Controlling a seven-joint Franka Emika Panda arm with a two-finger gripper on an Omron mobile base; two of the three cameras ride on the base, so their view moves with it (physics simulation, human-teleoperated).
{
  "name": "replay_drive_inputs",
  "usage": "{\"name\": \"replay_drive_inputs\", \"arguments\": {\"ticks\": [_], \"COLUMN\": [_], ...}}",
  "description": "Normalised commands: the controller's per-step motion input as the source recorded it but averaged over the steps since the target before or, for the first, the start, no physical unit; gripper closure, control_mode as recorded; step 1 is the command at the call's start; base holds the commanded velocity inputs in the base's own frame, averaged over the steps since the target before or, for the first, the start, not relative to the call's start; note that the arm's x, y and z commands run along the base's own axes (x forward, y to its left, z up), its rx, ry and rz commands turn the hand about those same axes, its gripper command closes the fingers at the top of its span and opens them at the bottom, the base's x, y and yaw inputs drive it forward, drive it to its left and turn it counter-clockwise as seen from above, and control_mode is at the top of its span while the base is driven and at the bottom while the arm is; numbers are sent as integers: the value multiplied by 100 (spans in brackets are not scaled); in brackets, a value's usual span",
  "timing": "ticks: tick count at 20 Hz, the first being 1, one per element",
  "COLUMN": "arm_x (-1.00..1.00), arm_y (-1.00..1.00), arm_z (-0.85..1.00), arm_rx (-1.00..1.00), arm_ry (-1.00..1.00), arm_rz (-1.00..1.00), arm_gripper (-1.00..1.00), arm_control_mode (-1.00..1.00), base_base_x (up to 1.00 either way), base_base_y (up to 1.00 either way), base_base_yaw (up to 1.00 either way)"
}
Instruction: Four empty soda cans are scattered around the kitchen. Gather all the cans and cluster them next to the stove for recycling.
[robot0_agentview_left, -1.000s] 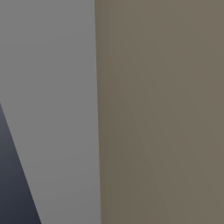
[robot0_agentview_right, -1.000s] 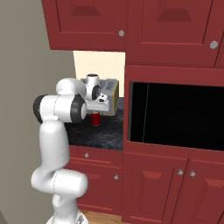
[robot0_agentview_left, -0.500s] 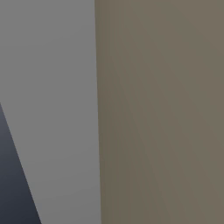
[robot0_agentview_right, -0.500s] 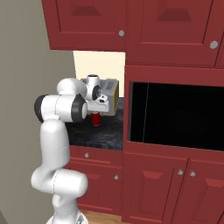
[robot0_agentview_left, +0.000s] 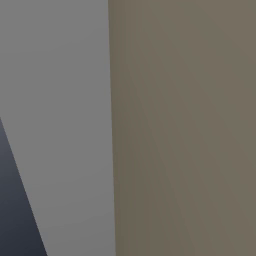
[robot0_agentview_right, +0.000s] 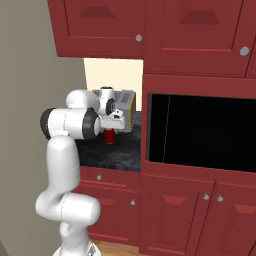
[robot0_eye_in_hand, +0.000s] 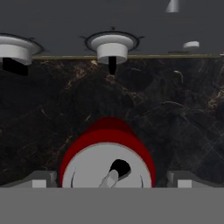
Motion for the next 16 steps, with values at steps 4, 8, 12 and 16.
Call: {"name": "replay_drive_inputs", "arguments": {"ticks": [4, 8, 12, 16], "arm_x": [0, 1, 2, 0], "arm_y": [0, 0, 0, 0], "arm_z": [-8, -10, -8, -10], "arm_rx": [0, 0, 0, 0], "arm_ry": [2, 2, 2, 4], "arm_rz": [0, 0, 0, 0], "arm_gripper": [-100, -100, -100, 100], "arm_control_mode": [-100, -100, -100, -100], "base_base_x": [0, 0, 0, 0], "base_base_y": [0, 0, 0, 0], "base_base_yaw": [0, 0, 0, 0]}}
